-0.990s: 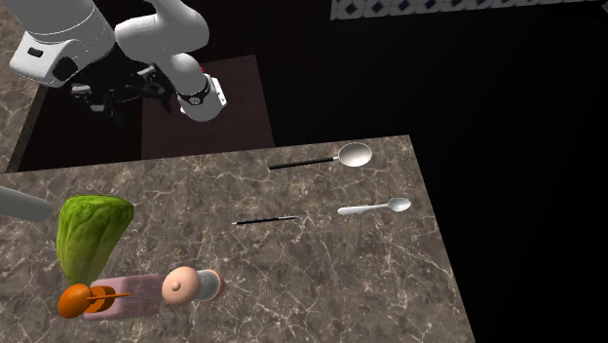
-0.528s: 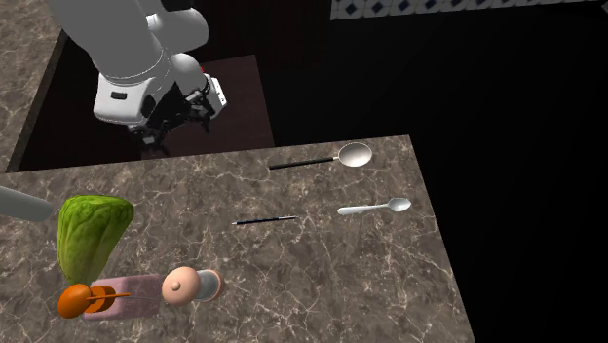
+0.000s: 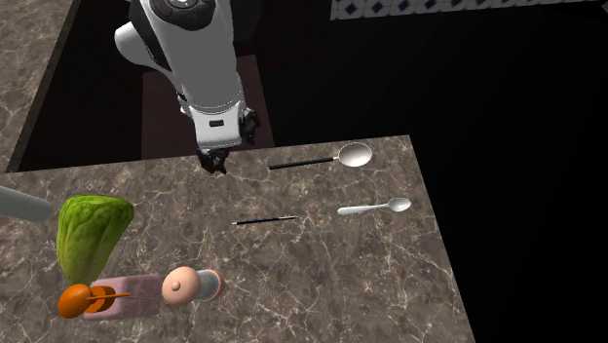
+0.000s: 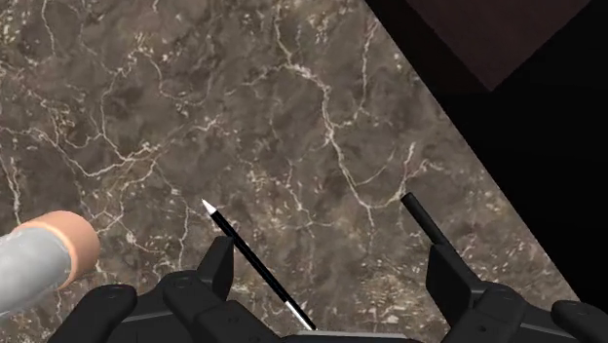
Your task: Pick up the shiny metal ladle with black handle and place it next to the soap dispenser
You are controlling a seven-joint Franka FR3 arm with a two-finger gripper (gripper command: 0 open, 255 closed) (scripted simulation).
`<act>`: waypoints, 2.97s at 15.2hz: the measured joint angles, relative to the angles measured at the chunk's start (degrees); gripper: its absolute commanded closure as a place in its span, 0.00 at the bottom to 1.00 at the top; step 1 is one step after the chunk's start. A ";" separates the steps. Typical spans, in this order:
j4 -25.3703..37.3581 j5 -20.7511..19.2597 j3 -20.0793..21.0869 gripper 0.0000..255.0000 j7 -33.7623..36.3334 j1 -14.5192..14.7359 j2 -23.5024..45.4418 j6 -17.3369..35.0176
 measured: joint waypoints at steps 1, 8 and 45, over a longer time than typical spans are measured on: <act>0.44 -0.26 0.60 0.00 -0.76 0.60 1.30 0.74; 4.13 -2.96 4.98 0.00 -5.48 4.76 10.63 5.30; 6.14 -11.34 11.03 1.00 -9.90 11.44 25.58 15.56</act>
